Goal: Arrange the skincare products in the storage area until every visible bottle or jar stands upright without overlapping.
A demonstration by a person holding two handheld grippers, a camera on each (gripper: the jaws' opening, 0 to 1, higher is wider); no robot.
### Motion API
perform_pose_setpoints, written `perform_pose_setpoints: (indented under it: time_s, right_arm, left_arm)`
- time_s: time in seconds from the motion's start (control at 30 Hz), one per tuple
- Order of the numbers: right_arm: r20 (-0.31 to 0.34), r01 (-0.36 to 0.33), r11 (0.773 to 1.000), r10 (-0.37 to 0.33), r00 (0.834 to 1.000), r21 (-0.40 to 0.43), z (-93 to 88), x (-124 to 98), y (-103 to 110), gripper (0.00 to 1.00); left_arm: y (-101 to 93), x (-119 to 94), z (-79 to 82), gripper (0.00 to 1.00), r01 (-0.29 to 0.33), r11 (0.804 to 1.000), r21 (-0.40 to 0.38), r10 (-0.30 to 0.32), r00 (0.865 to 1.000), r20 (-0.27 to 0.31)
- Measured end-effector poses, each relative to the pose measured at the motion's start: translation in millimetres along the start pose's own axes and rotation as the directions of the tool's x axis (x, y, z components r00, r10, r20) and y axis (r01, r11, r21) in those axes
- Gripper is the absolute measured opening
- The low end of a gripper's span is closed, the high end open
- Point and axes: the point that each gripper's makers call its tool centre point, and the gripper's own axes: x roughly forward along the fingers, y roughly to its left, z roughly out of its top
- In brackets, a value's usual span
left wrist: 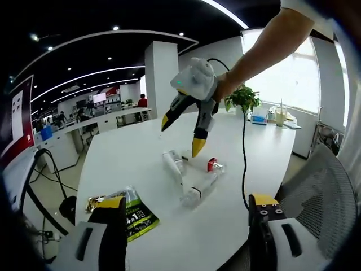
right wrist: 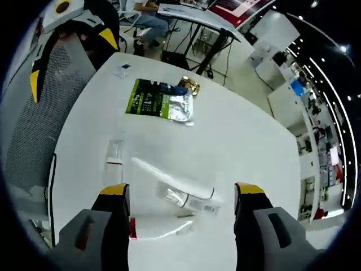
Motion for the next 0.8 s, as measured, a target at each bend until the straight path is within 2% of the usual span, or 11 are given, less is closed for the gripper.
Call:
perform_pose_setpoints:
  time_s: [0.1, 0.13, 0.17, 0.23, 0.3, 0.43, 0.53, 0.6, 0.8]
  right_arm:
    - [-0.078, -0.057, 0.997, 0.052, 0.996, -0.06, -8.3, 11, -1, 0.69]
    - [-0.087, -0.063, 0.994, 0.055, 0.995, -0.089, -8.3, 14, -2, 0.69]
    - [-0.105, -0.085, 0.985, 0.07, 0.992, -0.148, -8.9, 18, -2, 0.68]
    - [-0.13, -0.118, 0.974, 0.093, 0.987, -0.194, -9.6, 24, -1, 0.66]
    - [-0.171, -0.152, 0.953, 0.109, 0.979, -0.261, -10.0, 31, -3, 0.63]
    - [-0.186, -0.186, 0.935, 0.134, 0.973, -0.301, -0.6, 41, -4, 0.56]
    - [-0.239, -0.257, 0.899, 0.179, 0.955, -0.356, -0.4, 50, -1, 0.55]
    - [-0.261, -0.279, 0.879, 0.186, 0.947, -0.385, -0.2, 54, 0, 0.53]
    - [-0.306, -0.346, 0.836, 0.226, 0.925, -0.425, -0.9, 68, 11, 0.48]
  left_arm:
    - [-0.5, 0, -1.3, 0.9, 0.004, 1.0, -0.006, -0.004, 1.0, -0.005]
    - [-0.3, 0, -1.4, 0.9, 0.003, 1.0, -0.007, -0.003, 1.0, -0.007]
    - [-0.1, 0, -1.9, 0.9, 0.002, 1.0, -0.008, -0.002, 1.0, -0.009]
    - [-0.2, 0, -1.5, 0.9, 0.003, 1.0, -0.009, -0.003, 1.0, -0.005]
    - [-0.7, 0, -1.8, 0.9, 0.004, 1.0, -0.002, -0.004, 1.0, -0.006]
    - [-0.3, 0, -1.7, 0.89, 0.003, 1.0, -0.003, -0.003, 1.0, -0.006]
    - [0.5, 0, -2.0, 0.89, 0.001, 1.0, -0.004, -0.001, 1.0, -0.005]
    - [0.9, 0, -2.4, 0.89, -0.001, 1.0, -0.004, 0.001, 1.0, -0.006]
    - [0.8, -1, -2.4, 0.88, 0.001, 1.0, -0.005, -0.001, 1.0, -0.007]
